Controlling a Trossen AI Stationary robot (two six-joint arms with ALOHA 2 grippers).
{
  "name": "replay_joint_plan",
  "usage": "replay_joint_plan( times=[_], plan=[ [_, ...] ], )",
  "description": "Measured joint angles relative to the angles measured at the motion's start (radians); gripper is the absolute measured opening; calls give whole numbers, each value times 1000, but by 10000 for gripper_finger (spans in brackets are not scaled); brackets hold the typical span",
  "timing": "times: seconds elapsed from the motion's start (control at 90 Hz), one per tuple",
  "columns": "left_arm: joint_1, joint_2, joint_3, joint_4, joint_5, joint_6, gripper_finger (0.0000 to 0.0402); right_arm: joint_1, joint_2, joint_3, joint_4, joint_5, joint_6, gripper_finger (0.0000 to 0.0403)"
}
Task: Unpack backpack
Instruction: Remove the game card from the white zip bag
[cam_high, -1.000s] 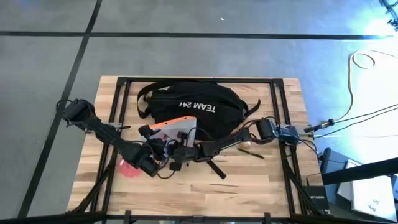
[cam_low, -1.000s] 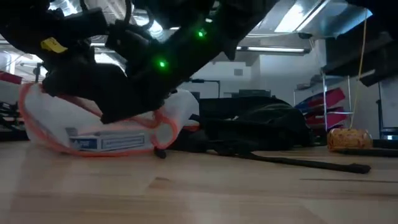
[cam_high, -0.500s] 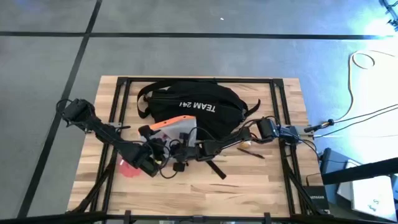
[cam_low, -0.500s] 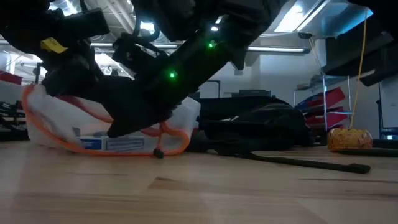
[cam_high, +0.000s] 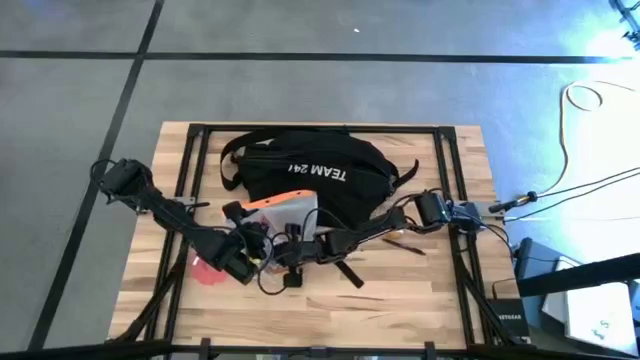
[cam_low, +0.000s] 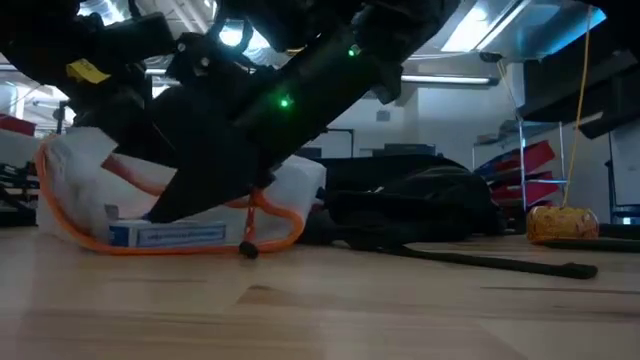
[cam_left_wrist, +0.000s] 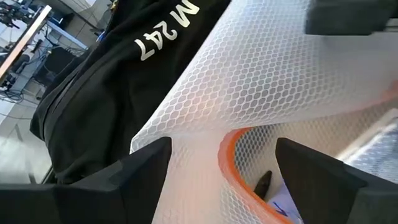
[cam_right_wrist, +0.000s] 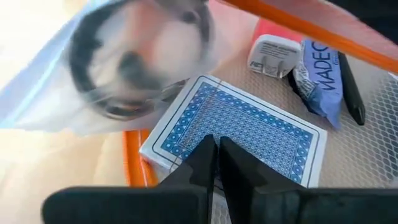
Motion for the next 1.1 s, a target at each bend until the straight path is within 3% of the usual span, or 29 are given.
replay_joint_plan(
  times=[0.422,0.544,0.767,0.911,1.1],
  plan=[
    [0,0,0,0,-2,0,281,41,-86,-6,-196,-55,-2,9],
    [0,0,0,-1,-3,0,281,61,-113,-8,-241,-121,0,9],
    [1,0,-2,-2,-6,0,281,86,-143,-6,-189,-94,-45,15],
    [0,0,-2,1,-6,0,281,76,-143,25,-187,-50,-96,55],
    [0,0,-2,3,-6,-5,281,69,-144,45,-180,37,-216,166]
  ],
)
